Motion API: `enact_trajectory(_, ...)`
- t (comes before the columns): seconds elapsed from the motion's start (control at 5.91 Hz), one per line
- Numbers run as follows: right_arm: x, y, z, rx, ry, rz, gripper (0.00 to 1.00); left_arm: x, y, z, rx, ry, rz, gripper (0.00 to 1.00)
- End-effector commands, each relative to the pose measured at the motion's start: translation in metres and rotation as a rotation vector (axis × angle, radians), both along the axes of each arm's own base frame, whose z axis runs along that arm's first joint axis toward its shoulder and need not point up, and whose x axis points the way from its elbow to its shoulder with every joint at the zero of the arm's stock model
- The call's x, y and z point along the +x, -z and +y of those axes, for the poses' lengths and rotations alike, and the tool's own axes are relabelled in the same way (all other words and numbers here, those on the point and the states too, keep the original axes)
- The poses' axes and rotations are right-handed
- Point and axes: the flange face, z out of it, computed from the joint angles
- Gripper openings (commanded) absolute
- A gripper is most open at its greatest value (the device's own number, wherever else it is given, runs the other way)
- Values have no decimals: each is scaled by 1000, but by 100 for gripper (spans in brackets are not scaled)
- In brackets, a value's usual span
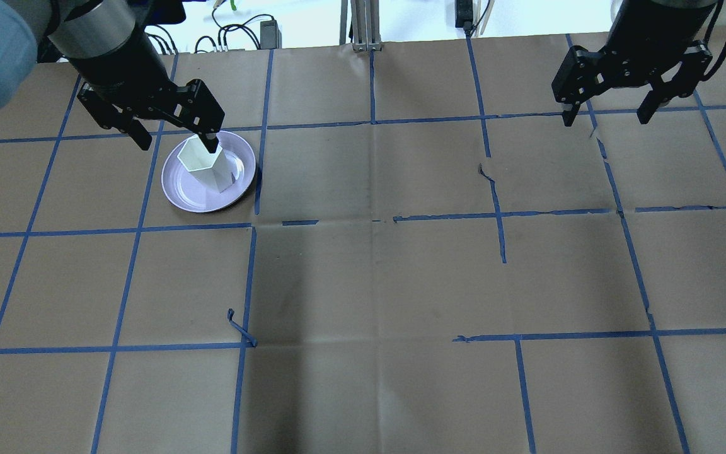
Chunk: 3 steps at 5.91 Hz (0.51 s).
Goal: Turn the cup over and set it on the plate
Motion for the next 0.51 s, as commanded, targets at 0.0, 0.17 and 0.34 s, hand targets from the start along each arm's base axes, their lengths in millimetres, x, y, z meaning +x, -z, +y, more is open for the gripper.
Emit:
enact_trajectory(0.0, 0, 0, 0, 0, 0, 0, 100, 0, 2, -2, 3, -1, 0, 98)
enact_trajectory(0.17, 0, 0, 0, 0, 0, 0, 100, 0, 1, -1, 2, -3, 1, 98)
enact_trajectory(0.34, 0, 0, 0, 0, 0, 0, 100, -1, 2, -3, -3, -6, 9, 98)
